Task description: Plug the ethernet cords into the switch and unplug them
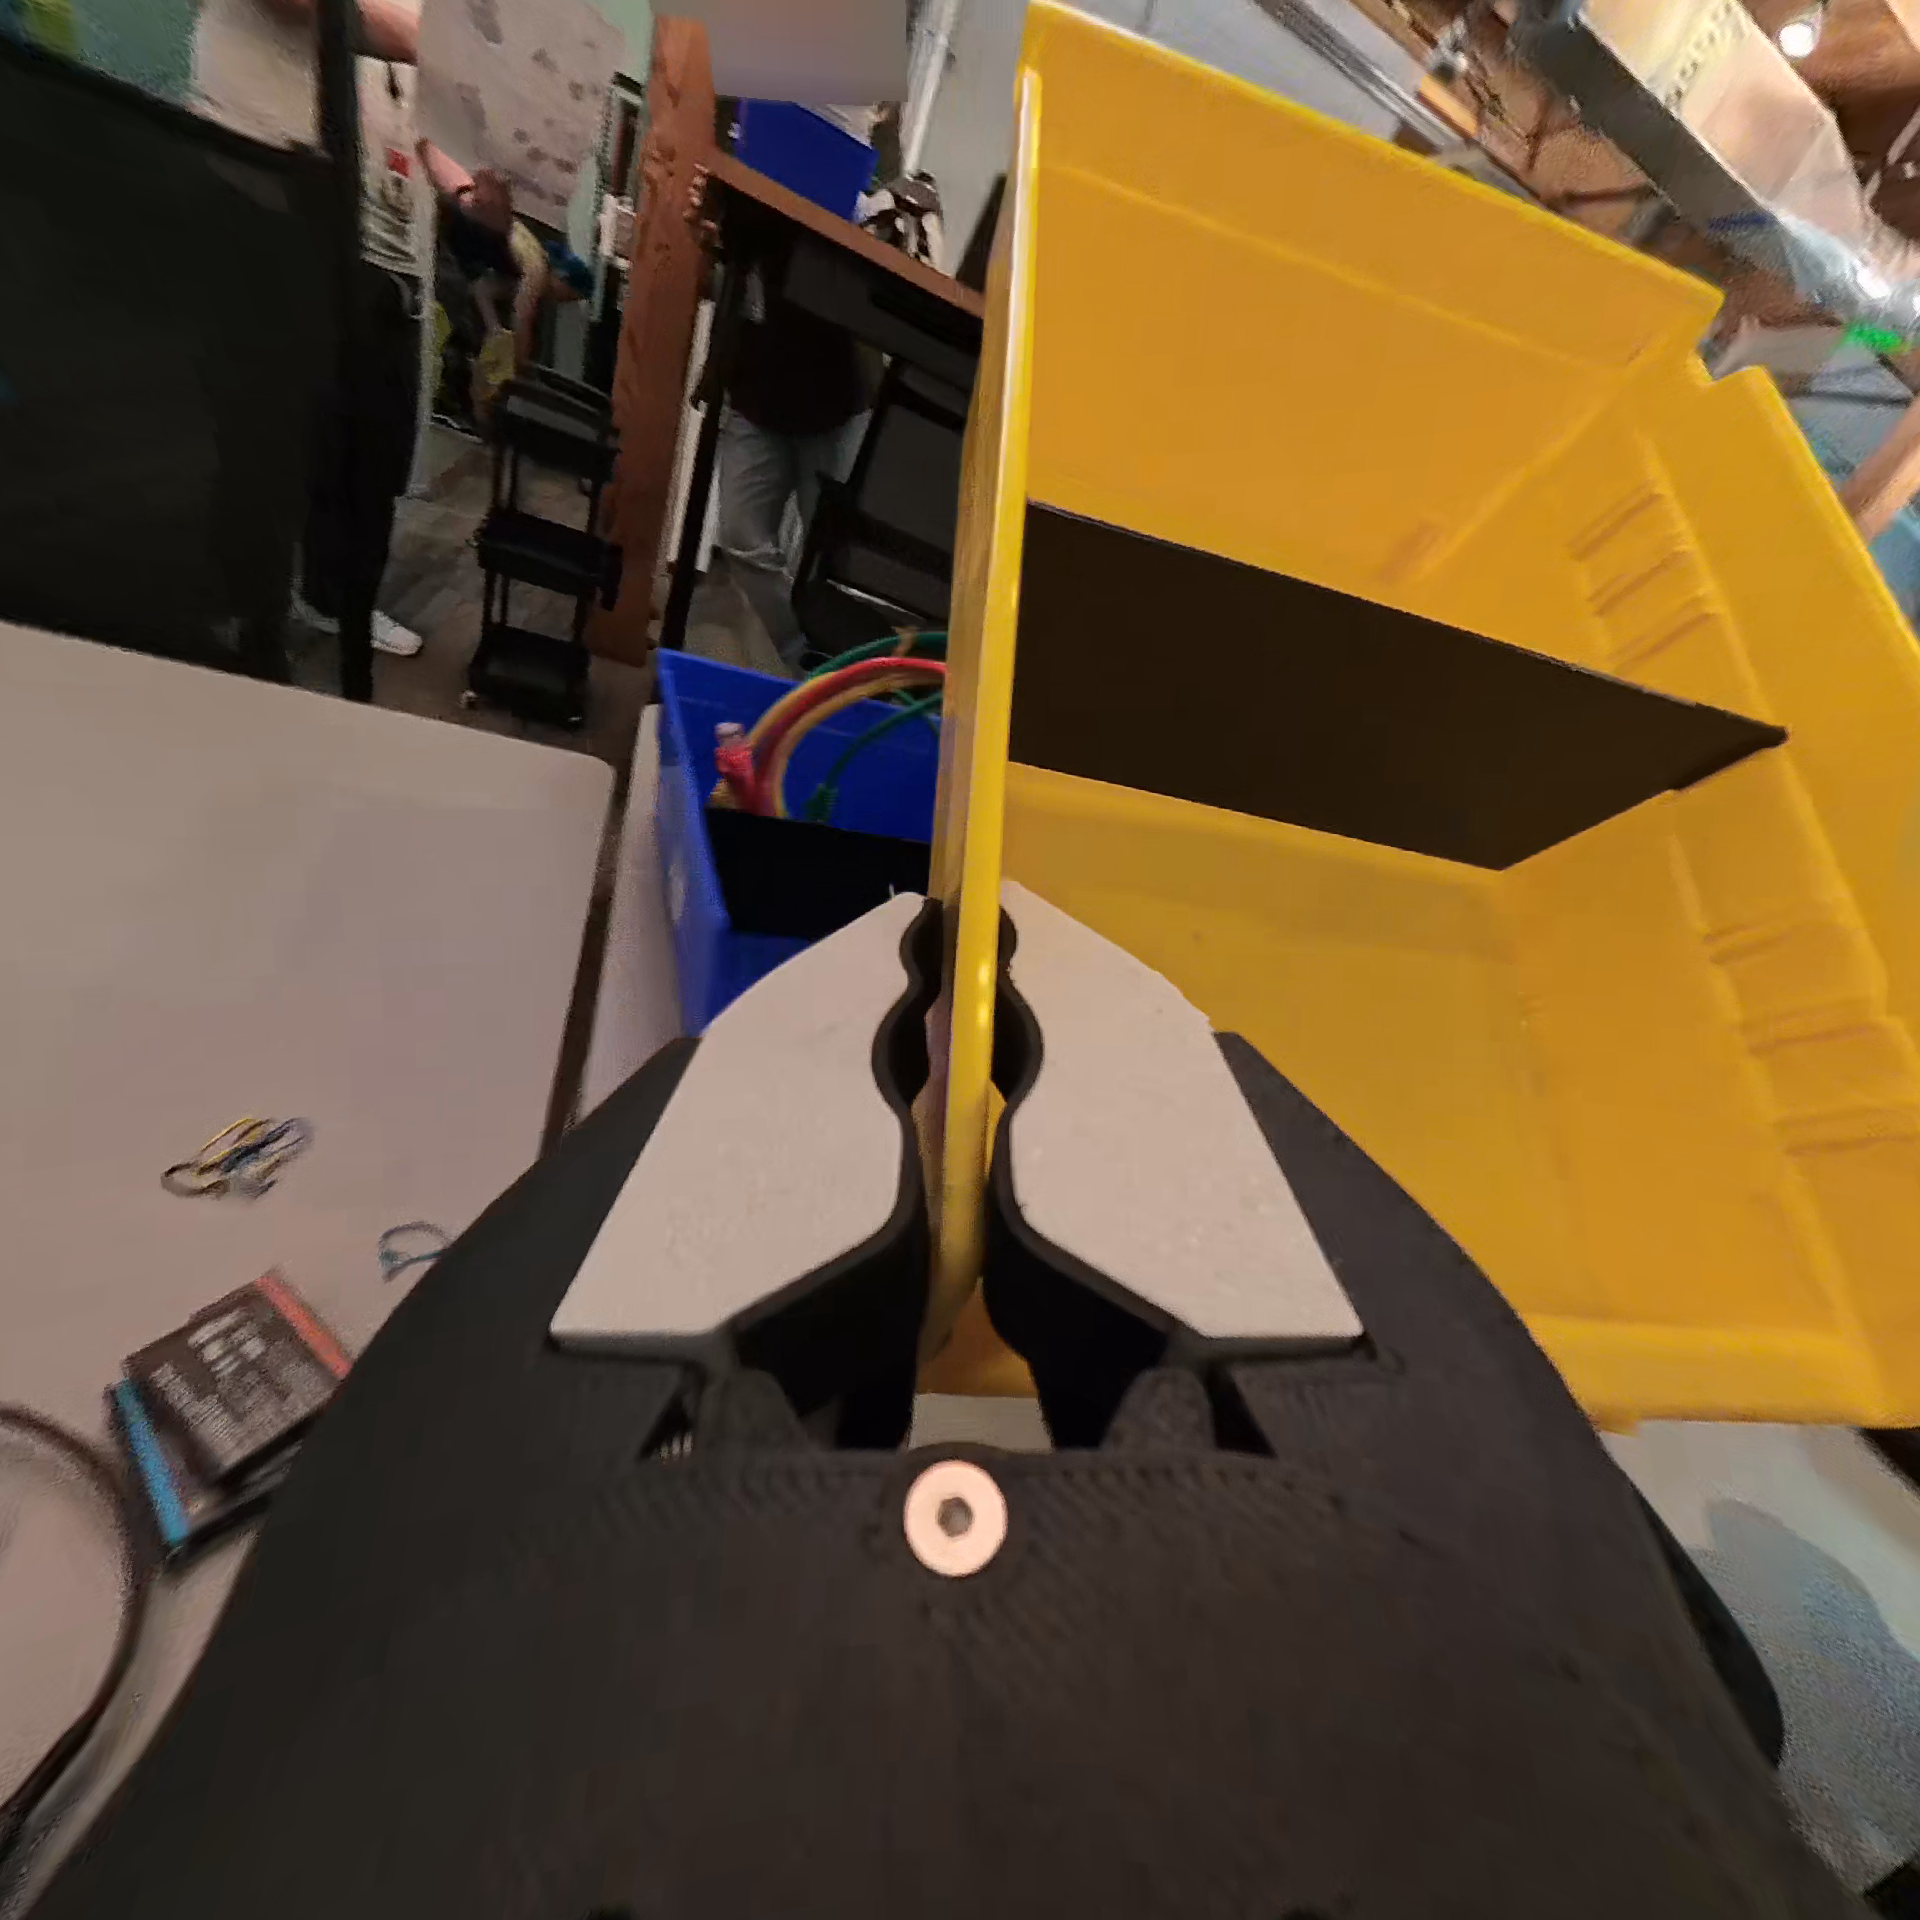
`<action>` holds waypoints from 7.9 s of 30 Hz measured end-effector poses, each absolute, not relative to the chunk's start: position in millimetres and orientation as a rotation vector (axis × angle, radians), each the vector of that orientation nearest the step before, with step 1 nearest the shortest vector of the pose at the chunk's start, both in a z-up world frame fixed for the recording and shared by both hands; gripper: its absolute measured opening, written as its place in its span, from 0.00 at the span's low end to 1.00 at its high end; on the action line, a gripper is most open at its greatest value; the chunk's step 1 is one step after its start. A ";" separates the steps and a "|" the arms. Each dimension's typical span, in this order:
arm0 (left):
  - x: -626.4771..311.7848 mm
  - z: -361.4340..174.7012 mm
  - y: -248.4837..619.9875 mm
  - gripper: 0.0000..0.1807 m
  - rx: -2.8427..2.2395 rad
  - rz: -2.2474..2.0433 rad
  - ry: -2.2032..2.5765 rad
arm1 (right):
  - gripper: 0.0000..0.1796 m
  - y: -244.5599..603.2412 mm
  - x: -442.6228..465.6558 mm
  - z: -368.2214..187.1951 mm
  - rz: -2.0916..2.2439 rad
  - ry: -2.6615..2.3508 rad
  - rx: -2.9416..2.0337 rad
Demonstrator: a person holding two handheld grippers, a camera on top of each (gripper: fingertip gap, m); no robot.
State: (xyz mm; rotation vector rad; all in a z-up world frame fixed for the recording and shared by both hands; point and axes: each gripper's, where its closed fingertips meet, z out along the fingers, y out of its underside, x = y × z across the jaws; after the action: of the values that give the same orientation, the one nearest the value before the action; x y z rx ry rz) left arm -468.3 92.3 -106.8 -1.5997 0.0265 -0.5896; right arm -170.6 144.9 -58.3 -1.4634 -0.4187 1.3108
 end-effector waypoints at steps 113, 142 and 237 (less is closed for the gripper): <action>22.6 -32.3 242.9 0.46 -1.155 -0.685 0.899 | 0.15 206.8 73.0 35.0 0.631 -0.972 -1.089; -161.7 2.8 301.0 0.54 -1.356 0.274 1.018 | 0.22 250.8 93.2 -1.8 0.600 -0.839 -1.180; -401.9 -244.5 401.7 0.23 -2.795 -0.164 1.892 | 0.19 298.0 61.0 -142.1 0.795 -0.960 -1.518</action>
State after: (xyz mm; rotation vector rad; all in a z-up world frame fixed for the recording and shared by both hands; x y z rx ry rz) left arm -401.9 401.7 -244.5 -2.7948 1.8921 -0.1636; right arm 61.0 298.0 -142.1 -1.5183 -0.9603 0.7955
